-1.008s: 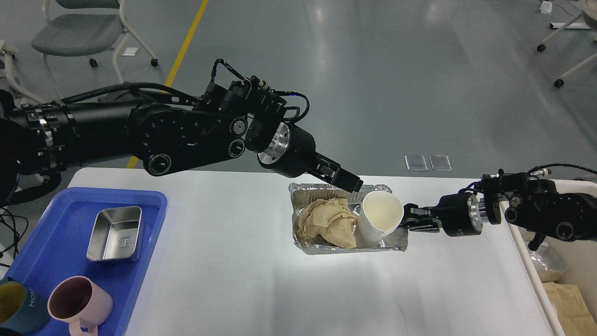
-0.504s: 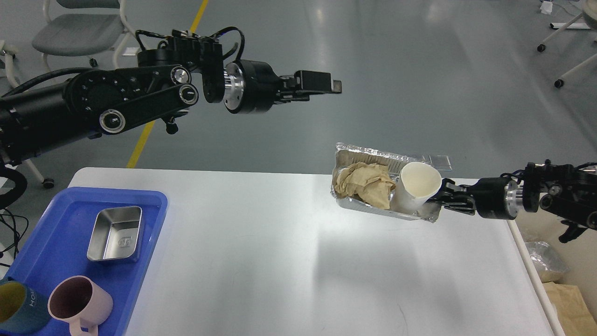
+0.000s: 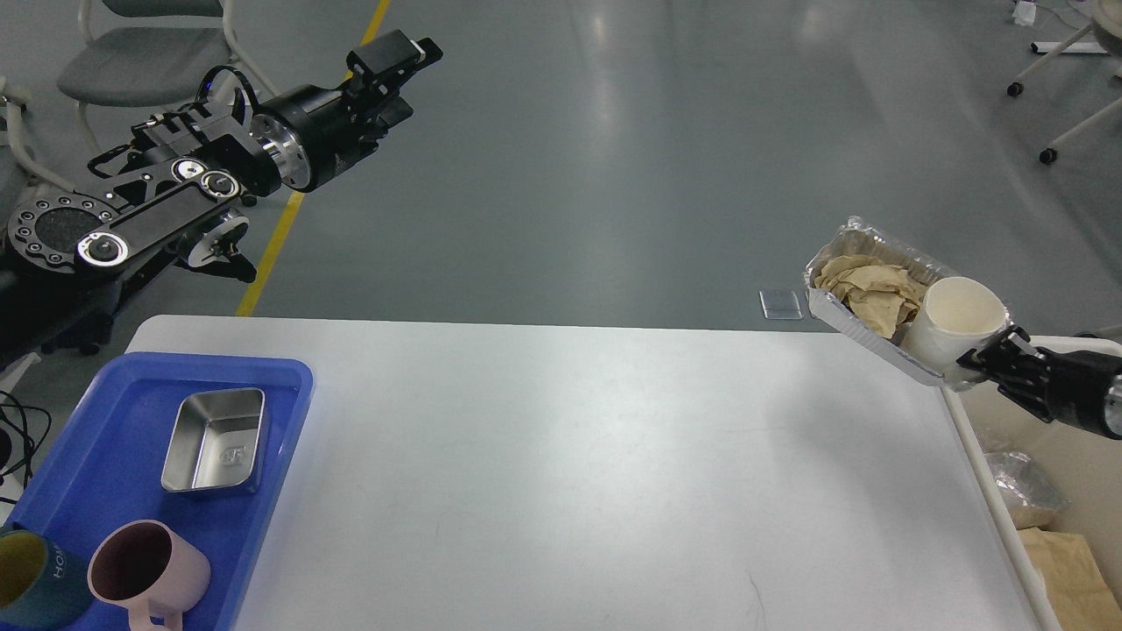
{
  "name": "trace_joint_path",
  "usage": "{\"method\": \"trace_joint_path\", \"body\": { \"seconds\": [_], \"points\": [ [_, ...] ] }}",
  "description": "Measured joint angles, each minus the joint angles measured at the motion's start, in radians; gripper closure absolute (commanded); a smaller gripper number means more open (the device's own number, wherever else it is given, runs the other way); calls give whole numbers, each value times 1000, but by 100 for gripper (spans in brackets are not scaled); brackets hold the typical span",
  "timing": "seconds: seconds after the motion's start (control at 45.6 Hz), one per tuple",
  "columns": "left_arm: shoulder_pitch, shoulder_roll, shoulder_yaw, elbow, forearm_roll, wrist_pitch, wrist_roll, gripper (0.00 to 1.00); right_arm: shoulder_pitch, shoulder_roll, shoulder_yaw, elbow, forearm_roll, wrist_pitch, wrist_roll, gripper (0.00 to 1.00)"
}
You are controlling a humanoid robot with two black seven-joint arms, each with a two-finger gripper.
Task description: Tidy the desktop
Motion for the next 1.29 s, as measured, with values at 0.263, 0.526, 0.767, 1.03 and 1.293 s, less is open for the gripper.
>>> {"method": "trace_joint_path", "body": {
  "seconds": [0.263, 0.526, 0.767, 1.03, 1.293],
  "points": [
    [116, -3, -123, 115, -90, 85, 0, 11, -150, -12, 3, -187, 165, 0, -24, 100],
    [158, -8, -145, 133, -127, 182, -6, 10, -310, -14, 7, -273, 340, -3, -49, 100],
    [202, -18, -270, 136, -201, 174, -28, 5, -422, -7, 21, -335, 455, -12, -86, 100],
    [310, -124, -558, 139, -217, 170, -30, 4, -479, -1, 34, -338, 504, -12, -102, 100],
    [381, -189, -763, 140, -217, 131, -33, 4, -512, 0, 58, -340, 541, -21, -129, 99]
  ]
}}
